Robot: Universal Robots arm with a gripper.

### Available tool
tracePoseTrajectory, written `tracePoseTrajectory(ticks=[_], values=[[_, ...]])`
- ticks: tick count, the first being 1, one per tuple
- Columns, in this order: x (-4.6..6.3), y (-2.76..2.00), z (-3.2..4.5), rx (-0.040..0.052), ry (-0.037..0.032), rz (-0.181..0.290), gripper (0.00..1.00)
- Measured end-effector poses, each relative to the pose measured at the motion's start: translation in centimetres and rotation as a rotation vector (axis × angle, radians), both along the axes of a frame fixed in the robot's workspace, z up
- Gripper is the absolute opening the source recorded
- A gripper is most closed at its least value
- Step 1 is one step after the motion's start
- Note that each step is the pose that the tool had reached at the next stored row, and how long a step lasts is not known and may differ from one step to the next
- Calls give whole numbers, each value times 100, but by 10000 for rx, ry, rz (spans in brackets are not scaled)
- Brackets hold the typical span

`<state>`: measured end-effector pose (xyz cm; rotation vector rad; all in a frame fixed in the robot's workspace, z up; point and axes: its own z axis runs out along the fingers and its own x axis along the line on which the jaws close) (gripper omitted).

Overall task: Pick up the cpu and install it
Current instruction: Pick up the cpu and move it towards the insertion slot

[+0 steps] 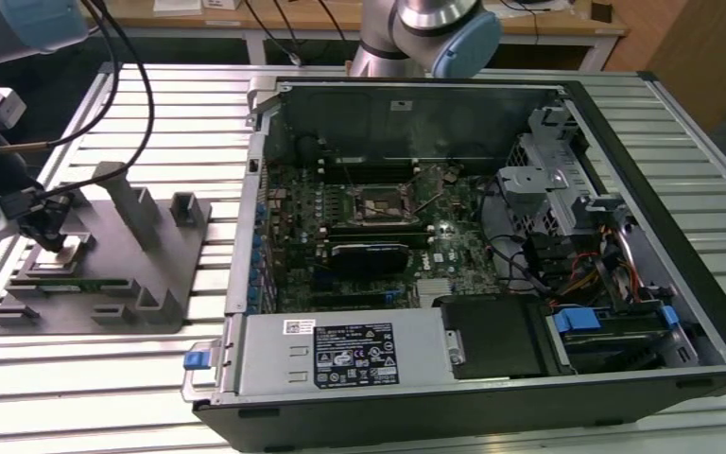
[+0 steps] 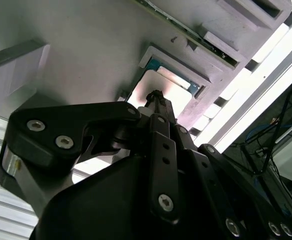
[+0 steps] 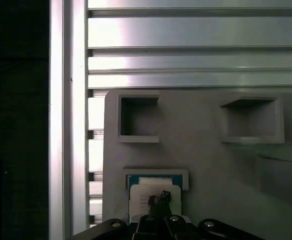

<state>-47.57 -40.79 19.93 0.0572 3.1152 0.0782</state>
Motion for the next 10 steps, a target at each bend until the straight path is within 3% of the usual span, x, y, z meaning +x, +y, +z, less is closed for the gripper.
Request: tracePoseTrajectory(ticks=[10], values=[[-12, 0, -19, -14, 0, 198, 11]])
